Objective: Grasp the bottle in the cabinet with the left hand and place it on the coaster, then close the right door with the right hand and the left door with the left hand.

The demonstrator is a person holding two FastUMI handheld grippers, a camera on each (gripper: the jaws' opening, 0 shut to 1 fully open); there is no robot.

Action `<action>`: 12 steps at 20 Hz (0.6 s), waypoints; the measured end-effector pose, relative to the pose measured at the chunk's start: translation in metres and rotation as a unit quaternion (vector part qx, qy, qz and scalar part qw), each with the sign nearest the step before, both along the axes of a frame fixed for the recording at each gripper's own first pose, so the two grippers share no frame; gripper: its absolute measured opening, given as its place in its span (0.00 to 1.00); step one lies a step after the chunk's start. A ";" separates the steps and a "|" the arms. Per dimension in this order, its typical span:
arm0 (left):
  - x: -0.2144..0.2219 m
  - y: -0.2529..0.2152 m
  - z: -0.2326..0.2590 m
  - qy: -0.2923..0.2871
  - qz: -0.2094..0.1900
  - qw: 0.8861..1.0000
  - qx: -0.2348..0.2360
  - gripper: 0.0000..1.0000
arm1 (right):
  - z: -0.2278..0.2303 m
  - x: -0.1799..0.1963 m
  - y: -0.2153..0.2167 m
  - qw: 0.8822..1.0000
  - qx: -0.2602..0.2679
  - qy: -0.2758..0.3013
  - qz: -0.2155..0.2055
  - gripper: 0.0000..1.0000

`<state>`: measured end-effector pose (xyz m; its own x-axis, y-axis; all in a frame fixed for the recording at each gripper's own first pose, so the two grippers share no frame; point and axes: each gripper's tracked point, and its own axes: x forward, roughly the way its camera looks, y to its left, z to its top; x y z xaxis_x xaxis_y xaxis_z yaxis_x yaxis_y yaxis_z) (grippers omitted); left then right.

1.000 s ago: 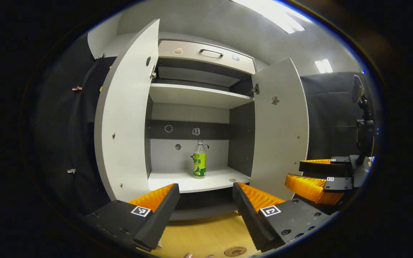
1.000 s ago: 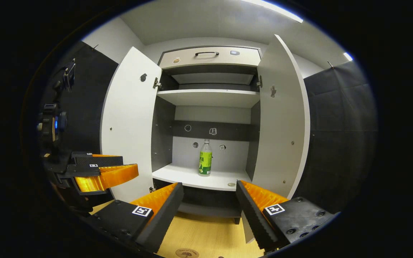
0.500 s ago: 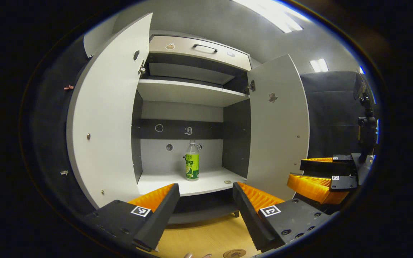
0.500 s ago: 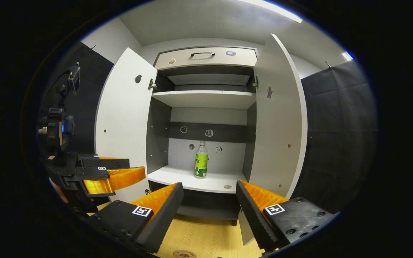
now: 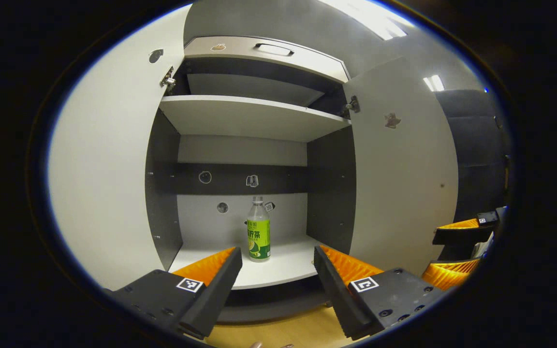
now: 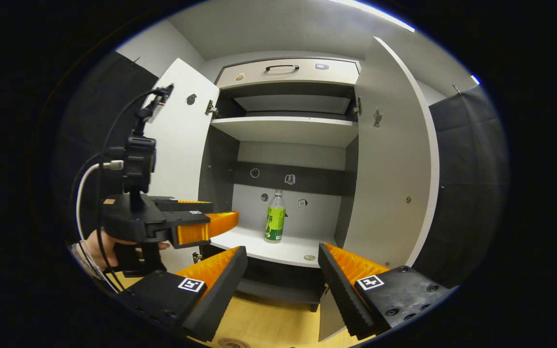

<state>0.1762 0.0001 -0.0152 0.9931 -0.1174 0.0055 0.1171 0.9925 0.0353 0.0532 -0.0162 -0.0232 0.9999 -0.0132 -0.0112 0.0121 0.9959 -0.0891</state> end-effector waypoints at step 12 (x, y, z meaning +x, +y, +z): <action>0.126 -0.002 -0.011 -0.021 0.027 0.999 0.021 0.95 | -0.013 0.033 -0.033 1.000 0.013 0.013 0.012 0.98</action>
